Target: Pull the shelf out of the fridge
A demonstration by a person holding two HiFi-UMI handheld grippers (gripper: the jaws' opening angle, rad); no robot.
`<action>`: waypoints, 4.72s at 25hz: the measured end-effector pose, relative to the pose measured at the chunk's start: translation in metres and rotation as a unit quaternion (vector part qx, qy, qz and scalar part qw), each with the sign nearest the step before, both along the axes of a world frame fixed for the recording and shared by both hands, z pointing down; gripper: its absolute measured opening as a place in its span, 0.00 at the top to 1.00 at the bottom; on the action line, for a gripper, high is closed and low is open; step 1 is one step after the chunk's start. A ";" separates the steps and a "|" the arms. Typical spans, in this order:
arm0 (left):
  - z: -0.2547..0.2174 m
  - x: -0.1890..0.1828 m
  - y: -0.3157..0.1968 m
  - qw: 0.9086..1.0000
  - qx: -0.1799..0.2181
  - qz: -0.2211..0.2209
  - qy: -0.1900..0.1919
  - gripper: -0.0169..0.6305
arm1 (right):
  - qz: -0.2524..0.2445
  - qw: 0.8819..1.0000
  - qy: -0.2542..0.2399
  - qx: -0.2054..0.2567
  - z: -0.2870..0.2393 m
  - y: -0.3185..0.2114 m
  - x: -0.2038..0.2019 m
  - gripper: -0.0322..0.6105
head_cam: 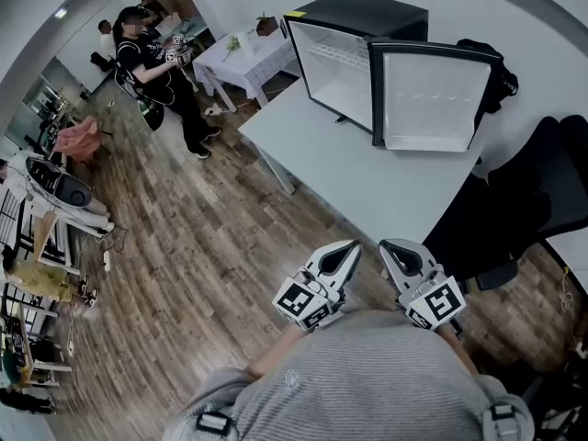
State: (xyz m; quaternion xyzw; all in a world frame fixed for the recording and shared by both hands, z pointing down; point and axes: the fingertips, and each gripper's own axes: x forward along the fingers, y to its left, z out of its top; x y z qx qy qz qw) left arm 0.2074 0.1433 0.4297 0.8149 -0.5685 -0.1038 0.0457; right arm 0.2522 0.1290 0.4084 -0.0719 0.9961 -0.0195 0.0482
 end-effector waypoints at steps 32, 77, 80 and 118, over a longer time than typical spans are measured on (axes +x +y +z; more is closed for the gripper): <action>0.001 -0.001 -0.022 1.000 -0.007 -0.003 -0.001 0.96 | 0.012 1.000 -0.002 -0.016 0.002 -0.027 -0.001 0.93; -0.016 -0.303 -0.335 0.966 -0.063 0.129 0.214 0.96 | 0.175 0.984 0.017 -0.007 -0.008 -0.244 -0.270 0.93; -0.015 -0.312 -0.356 0.944 -0.080 0.140 0.287 0.96 | 0.189 0.982 0.025 -0.009 -0.003 -0.250 -0.276 0.93; 0.064 -0.366 -0.597 0.821 -0.190 0.057 0.535 0.67 | 0.273 0.960 0.051 -0.030 0.018 -0.279 -0.269 0.93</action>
